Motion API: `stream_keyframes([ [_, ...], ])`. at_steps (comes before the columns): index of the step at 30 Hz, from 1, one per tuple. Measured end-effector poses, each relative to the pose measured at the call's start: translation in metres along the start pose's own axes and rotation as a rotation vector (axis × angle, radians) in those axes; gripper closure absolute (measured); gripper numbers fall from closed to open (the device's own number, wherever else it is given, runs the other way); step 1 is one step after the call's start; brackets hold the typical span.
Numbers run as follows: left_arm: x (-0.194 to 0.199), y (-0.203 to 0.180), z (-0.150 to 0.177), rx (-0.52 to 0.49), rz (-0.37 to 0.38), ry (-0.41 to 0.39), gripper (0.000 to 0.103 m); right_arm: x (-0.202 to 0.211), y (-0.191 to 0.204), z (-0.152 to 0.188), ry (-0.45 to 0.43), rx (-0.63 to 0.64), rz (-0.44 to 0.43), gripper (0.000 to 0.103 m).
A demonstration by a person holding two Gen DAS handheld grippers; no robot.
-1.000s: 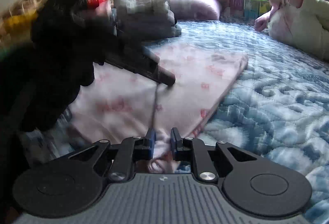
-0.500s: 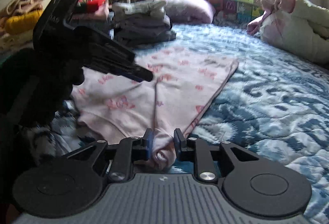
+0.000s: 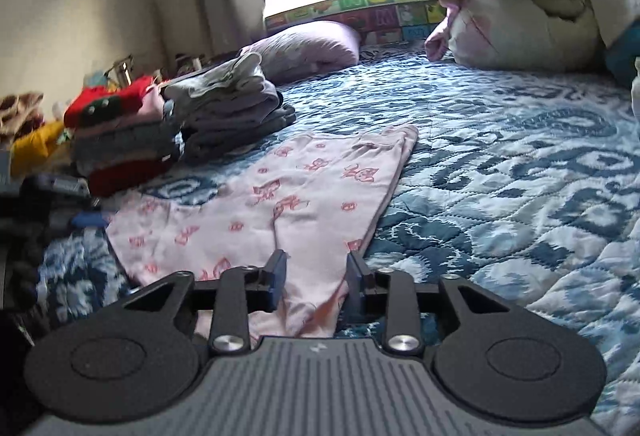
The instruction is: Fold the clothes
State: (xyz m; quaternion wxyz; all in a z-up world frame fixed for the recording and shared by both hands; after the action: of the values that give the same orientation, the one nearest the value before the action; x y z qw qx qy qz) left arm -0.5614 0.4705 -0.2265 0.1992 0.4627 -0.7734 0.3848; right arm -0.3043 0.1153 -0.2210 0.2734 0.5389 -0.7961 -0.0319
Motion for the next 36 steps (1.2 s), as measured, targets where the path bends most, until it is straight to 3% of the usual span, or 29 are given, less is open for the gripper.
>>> stream_keyframes([
  [3, -0.006, 0.019, -0.005, 0.067, -0.015, 0.01, 0.076, -0.005, -0.001, -0.002, -0.005, -0.034, -0.013, 0.067],
  [14, -0.046, 0.043, -0.024, 0.261, 0.089, -0.011, 0.077, -0.022, -0.004, -0.004, 0.006, -0.08, -0.032, 0.066],
  [15, -0.047, 0.041, -0.024, 0.262, 0.093, -0.019, 0.08, -0.022, -0.005, -0.004, 0.005, -0.086, -0.032, 0.066],
  [16, -0.046, 0.036, -0.025, 0.249, 0.097, -0.028, 0.098, -0.023, -0.006, -0.004, 0.005, -0.091, -0.031, 0.065],
  [17, -0.044, 0.027, -0.025, 0.219, 0.107, -0.039, 0.102, -0.024, -0.007, -0.004, 0.005, -0.096, -0.031, 0.065],
  [24, -0.005, -0.067, -0.004, -0.1, 0.268, -0.112, 0.103, -0.024, -0.02, -0.007, -0.018, -0.182, -0.065, 0.065],
  [31, 0.019, -0.164, 0.068, -0.437, 0.375, -0.096, 0.103, -0.016, -0.045, -0.005, -0.046, -0.379, -0.172, 0.065],
  [36, 0.015, -0.207, 0.124, -0.603, 0.4, -0.061, 0.103, -0.011, -0.071, 0.001, -0.071, -0.545, -0.198, 0.063],
])
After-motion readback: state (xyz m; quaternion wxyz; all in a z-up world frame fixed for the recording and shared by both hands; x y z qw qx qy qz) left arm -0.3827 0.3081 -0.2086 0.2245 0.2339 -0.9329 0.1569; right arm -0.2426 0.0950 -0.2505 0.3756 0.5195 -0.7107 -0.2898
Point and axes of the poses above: each gripper's, at about its wrist camera, not at the fingertips, and x roughly against the way its jaws point, y to its left, z to its underside, the point moved 1 cm from there along -x, roughly the way its jaws point, and after that the axes turned 8 degrees about -z, right-handed, at the moved point
